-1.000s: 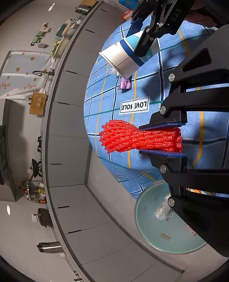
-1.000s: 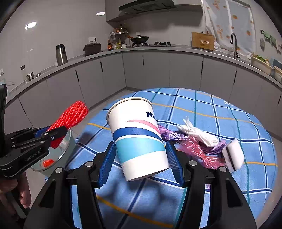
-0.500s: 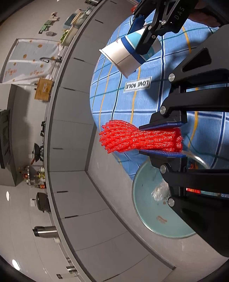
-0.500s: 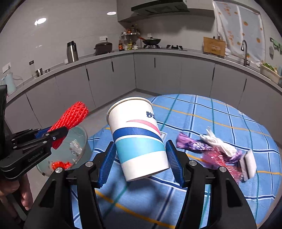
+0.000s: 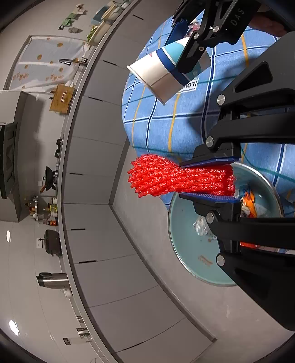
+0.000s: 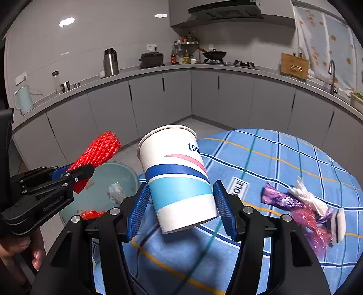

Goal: Collect trash
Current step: 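Lift the red net and paper cup with both tools and carry them over the bucket, then open both tools to drop the net and cup into the bucket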

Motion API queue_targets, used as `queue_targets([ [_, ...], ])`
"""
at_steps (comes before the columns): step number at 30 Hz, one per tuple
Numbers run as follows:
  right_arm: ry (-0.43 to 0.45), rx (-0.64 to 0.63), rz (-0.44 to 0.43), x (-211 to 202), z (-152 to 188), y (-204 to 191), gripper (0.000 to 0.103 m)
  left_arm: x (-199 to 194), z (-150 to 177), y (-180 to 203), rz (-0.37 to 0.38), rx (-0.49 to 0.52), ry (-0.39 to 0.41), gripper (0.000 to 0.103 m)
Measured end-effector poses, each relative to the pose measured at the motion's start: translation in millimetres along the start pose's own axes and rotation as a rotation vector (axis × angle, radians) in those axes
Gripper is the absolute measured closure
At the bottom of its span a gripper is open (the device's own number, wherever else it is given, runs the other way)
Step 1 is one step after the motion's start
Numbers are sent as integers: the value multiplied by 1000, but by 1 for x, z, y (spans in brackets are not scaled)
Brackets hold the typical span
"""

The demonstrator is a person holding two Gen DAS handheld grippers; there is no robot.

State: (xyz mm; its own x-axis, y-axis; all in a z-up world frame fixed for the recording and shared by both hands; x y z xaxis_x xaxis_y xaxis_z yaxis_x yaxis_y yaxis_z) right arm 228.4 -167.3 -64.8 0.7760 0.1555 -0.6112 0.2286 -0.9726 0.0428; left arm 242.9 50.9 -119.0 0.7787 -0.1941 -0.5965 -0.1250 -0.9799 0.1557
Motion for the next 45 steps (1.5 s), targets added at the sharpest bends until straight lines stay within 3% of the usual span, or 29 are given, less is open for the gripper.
queue_targets([
  [45,-10,-80,-143,28,-16,-87,44,-13,10,-73,-143,-93,-16,81],
])
Point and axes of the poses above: each gripper's, at about its wrist camera, not at the fingertips, and x roughly the way its jaws point, y to its right, z to its underside, the point moved 6 cm from there along x, roughly the way its jaws point, and after that the axes turned 9 degrees about z, right-handed, at the moved point
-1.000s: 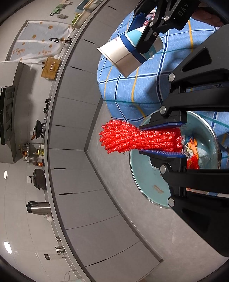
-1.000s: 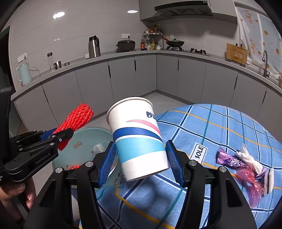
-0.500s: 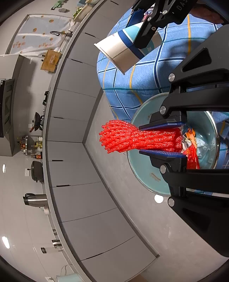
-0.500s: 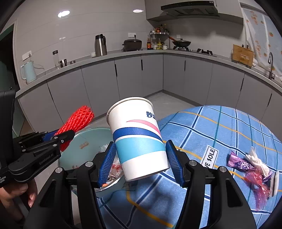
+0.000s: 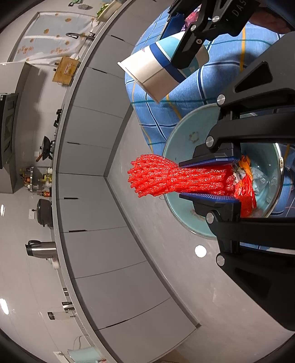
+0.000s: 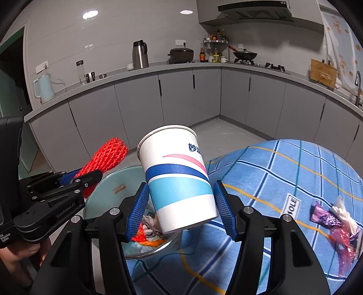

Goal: Collect trash
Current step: 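Open both tools to drop the net and cup into the bucket, then move both tools back toward the remaining trash on the table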

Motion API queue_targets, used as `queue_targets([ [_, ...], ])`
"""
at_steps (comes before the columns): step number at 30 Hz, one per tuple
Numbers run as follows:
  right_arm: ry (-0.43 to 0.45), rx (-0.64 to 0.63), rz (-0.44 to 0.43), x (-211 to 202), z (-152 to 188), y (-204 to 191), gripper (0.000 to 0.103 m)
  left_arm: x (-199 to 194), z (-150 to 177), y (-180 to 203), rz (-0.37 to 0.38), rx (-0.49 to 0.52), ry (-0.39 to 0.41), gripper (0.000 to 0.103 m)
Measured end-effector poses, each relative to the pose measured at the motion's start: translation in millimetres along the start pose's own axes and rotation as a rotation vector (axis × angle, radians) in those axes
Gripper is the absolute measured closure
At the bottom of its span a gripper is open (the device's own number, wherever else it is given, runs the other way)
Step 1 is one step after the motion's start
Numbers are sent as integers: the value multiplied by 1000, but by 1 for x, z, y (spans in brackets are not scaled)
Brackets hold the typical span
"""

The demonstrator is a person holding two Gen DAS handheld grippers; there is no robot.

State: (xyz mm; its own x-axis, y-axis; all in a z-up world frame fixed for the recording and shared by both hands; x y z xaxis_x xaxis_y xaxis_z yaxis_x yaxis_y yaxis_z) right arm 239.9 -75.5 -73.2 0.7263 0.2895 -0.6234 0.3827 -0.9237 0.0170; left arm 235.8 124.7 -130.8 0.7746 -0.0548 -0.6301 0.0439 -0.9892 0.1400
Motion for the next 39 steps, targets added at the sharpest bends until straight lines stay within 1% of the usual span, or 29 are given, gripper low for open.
queue_targets([
  [10,-40,-33,-26,27,4,-20,44,12,6,-19,-24,-30,-26,81],
  [14,-68,-41,-45,41,9,-28,43,17,10,-23,-33,-39,-38,77],
  [15,-73,-38,-50,43,10,-29,43,19,11,-25,-35,-46,-44,69],
  [16,-79,-35,-59,45,12,-30,42,20,12,-27,-38,-49,-45,64],
  [17,-85,-32,-59,47,14,-29,39,20,12,-28,-47,-52,-42,51],
  [18,-85,-28,-54,48,15,-28,34,19,12,-30,-54,-56,-38,44],
  [22,-93,-1,-44,50,18,-18,34,18,13,-33,-75,-58,-30,43],
  [26,-85,29,-28,43,20,-4,34,18,14,-33,-76,-64,-31,36],
  [39,-62,87,40,20,25,36,33,20,13,1,-43,-4,-40,34],
])
Point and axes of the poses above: each gripper's, at about its wrist camera, not at the fingertips, and x roughly the way its jaws point, y to its right, z to its underside, the point moved 6 cm from there along x, roughly the way its jaws point, and after that the axes turned 9 degrees about z, right-handed, at the moved point
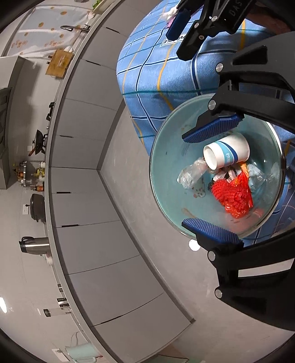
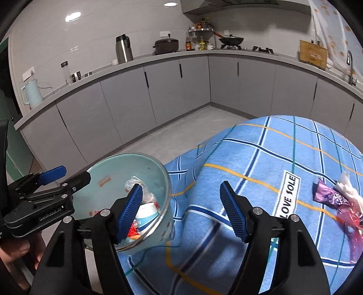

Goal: Collect trash
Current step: 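Move both tools back toward the remaining trash on the table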

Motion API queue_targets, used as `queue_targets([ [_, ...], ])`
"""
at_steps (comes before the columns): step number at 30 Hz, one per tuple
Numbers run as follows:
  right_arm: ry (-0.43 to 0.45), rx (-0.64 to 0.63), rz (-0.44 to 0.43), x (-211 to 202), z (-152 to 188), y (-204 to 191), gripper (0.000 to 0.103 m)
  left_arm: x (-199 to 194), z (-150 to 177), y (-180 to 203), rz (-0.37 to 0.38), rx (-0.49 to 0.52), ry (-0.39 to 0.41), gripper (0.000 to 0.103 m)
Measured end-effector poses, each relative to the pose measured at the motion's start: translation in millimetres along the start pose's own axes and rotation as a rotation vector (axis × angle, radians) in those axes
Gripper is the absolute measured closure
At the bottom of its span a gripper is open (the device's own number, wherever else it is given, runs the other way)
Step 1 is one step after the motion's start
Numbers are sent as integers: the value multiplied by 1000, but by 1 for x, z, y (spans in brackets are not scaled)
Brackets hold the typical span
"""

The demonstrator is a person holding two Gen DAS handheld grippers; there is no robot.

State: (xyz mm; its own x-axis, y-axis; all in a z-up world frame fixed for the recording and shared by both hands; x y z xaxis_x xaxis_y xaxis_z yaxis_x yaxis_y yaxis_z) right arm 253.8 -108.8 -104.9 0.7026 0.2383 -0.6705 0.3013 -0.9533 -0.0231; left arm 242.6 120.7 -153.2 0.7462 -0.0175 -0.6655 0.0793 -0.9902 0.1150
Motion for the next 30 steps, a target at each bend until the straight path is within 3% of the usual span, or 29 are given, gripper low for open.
queue_targets([
  [7,20,32,23,-14,1,22,33,-7,-4,19,20,28,14,31],
  [15,46,69,111,-33,3,65,31,-3,-5,62,79,89,4,27],
  [30,66,207,288,-74,34,179,29,10,-4,195,235,275,-13,21],
])
Point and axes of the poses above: each gripper's, at about its wrist camera, not at the fingertips, and x roughly the way its jaws point, y to its right, z to its underside, the point moved 6 cm from there along x, roughly the way its jaws point, and after that the axes turned 9 degrees about z, right-handed, at the moved point
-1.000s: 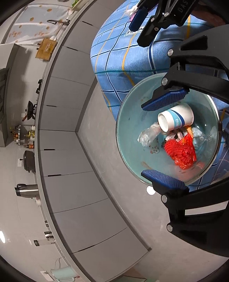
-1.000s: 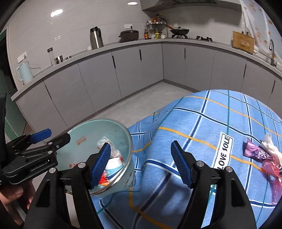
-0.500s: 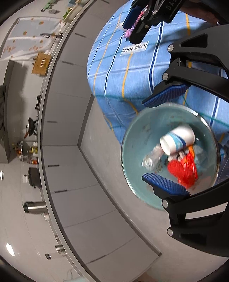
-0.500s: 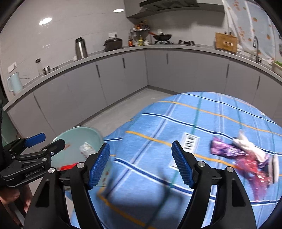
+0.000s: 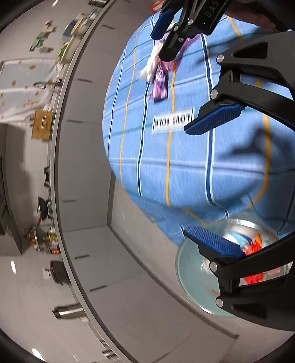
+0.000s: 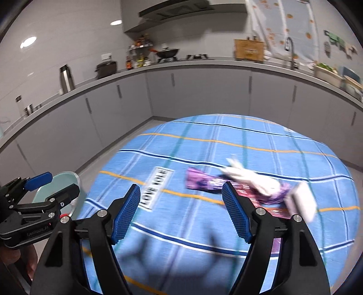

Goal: Collect trash
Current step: 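Move both tools back toward the remaining trash on the table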

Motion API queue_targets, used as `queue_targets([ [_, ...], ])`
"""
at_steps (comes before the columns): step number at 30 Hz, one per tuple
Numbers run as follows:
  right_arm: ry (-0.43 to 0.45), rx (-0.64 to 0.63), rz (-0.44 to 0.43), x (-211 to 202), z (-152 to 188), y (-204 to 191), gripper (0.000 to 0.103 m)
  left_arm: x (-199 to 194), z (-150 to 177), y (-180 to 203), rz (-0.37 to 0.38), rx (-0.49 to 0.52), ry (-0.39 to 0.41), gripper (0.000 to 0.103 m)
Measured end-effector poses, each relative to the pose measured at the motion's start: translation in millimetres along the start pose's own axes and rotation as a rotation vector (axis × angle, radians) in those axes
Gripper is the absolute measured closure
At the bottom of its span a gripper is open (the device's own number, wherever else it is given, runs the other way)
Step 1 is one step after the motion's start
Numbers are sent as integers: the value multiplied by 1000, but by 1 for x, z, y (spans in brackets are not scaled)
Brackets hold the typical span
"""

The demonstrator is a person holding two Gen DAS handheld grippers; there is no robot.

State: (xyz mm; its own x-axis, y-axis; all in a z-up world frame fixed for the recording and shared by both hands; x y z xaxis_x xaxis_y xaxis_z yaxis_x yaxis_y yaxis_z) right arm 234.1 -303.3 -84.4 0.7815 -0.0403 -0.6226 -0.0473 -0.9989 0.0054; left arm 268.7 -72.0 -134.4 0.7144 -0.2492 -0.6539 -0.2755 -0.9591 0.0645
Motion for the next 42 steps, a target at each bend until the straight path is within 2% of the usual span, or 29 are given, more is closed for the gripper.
queue_targets([
  [10,0,79,129,-12,15,82,27,22,-8,62,66,75,-19,20],
  [14,-11,128,175,-16,26,117,27,30,-11,94,100,108,-22,17],
  [20,-21,170,221,-20,39,150,26,40,-12,135,140,159,-31,16],
  [34,-25,248,267,-24,54,198,26,64,-15,198,188,219,-62,15],
  [42,-22,298,311,-31,64,227,25,75,-14,232,231,232,-76,10],
])
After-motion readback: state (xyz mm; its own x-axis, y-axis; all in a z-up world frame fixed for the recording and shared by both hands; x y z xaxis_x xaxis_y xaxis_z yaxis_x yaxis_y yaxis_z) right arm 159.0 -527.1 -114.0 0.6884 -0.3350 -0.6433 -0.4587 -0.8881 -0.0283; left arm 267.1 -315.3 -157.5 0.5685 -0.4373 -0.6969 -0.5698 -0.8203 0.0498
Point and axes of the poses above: each gripper's, at about its wrist camera, not at the fingertips, and x roughly the way its jaws point, y to its right, z to its underside, the point moved 6 cm from there along x, roughly the way its jaws point, and after that the axes turned 9 degrees about z, right-handed, at the moved point
